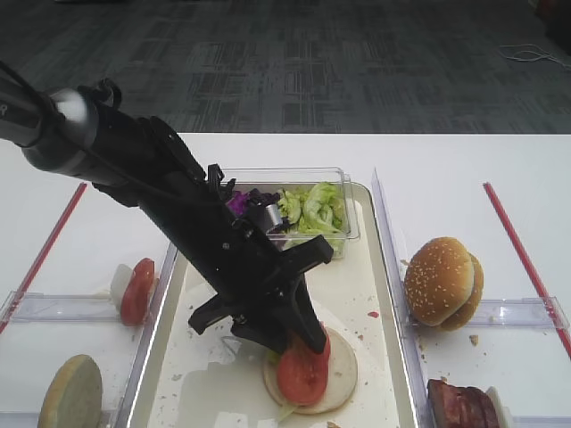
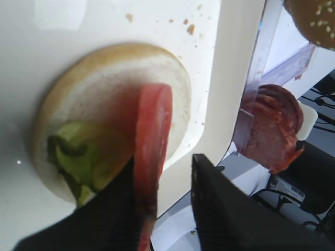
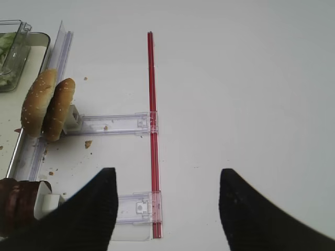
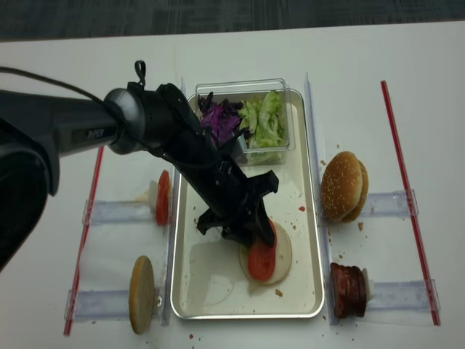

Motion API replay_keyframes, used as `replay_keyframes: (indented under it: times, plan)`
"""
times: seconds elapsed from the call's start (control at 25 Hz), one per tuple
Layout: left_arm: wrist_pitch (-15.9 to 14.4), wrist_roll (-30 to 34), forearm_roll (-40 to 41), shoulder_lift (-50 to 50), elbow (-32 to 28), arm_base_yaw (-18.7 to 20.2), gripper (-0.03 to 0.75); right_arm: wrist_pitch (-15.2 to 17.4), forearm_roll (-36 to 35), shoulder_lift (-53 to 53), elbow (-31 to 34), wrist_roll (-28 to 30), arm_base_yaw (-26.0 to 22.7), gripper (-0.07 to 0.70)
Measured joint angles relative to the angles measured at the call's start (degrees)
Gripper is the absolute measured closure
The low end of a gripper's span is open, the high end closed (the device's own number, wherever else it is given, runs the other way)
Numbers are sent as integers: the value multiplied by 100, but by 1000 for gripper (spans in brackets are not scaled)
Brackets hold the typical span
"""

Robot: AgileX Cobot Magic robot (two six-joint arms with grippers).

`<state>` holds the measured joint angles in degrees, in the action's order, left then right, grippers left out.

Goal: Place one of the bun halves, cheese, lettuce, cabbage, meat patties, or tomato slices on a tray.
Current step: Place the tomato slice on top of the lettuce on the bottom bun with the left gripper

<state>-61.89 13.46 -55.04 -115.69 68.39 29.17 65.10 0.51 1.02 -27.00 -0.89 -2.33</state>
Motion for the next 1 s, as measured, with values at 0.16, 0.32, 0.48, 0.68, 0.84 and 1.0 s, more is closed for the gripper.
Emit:
replay_keyframes:
  times: [0.16,0.32,0.48,0.68,0.84,1.0]
  plan:
    - [-13,-76,107,0,11,0,488,0,0,0,0,0,0,165]
    - [-69,-173,207,0,11,0,488,0,0,0,0,0,0,165]
    - [-140,-259,273,0,11,0,487,0,0,0,0,0,0,165]
    - [-149,-272,273,0,11,0,487,0,0,0,0,0,0,165]
    - [-172,-272,299,0,11,0,487,0,0,0,0,0,0,165]
    - [-247,-311,447,0,89,0,487,0,0,0,0,0,0,165]
